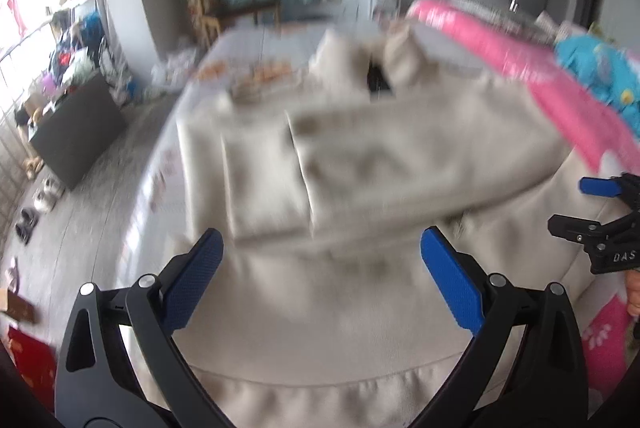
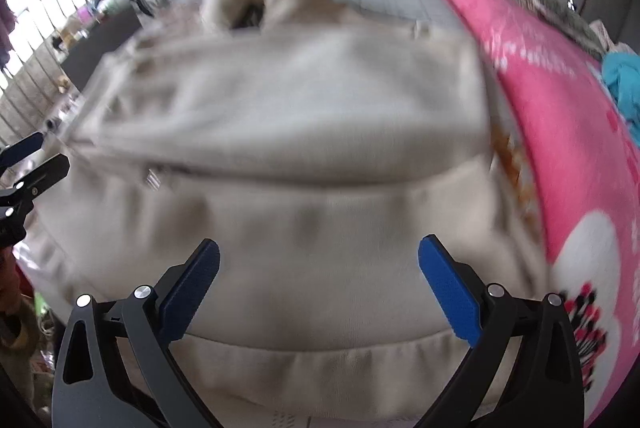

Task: Fold large clothes
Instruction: 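Move both tools to the jacket collar and close them on it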

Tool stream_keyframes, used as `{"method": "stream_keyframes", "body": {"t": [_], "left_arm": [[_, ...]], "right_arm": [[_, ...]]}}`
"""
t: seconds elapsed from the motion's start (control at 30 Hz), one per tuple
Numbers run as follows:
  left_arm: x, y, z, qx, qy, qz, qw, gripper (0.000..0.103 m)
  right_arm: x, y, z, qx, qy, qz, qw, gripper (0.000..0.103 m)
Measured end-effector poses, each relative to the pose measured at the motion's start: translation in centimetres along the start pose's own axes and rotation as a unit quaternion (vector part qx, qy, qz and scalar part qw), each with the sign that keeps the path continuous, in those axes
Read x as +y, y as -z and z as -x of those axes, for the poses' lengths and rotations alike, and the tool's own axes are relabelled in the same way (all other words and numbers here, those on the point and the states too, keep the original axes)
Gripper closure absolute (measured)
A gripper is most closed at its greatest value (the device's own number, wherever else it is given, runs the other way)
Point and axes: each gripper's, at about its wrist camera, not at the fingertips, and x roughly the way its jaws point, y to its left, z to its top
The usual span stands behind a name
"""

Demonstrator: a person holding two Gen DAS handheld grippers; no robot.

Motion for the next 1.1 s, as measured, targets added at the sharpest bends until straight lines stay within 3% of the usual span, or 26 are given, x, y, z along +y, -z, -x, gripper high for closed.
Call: {"method": "stream_keyframes", "body": {"t": [0.1, 0.3, 0.5, 0.67, 0.77, 1.0, 1.1], "left_arm": [[1.6, -3.1, 1.4, -0.029, 0.025, 0.006, 0.9992, 0.007], [5.0, -10.8, -0.5, -0.034, 0.070, 0.058, 0.9953, 0.008], [5.6, -16.6, -7.9, -0.002, 0.106, 0.100, 0.9893, 0.009], [4.9, -19.5, -14.6, 0.045, 0.125, 0.123, 0.9834, 0.030], [4.5, -20.3, -17.8, 0.071, 0.134, 0.128, 0.9802, 0.038], [3.7, -20.3, -22.9, 0.110, 0.144, 0.125, 0.9755, 0.039], [3.8, -20.2, -23.7, 0.116, 0.145, 0.135, 0.9734, 0.051]], "right_arm": [[0.1, -3.6, 2.4, -0.030, -0.031, 0.011, 0.999, 0.006], [-0.2, -11.7, 2.6, -0.051, -0.059, 0.021, 0.997, 0.006], [-1.0, -21.6, -3.3, -0.033, -0.083, -0.007, 0.996, 0.006], [-1.9, -26.9, -9.7, 0.008, -0.104, -0.046, 0.993, 0.006], [-2.3, -28.2, -13.3, 0.039, -0.103, -0.064, 0.992, 0.013], [-1.5, -28.7, -19.8, 0.097, -0.075, -0.048, 0.991, 0.033], [-1.3, -28.1, -20.6, 0.106, -0.068, -0.039, 0.991, 0.050]]}}
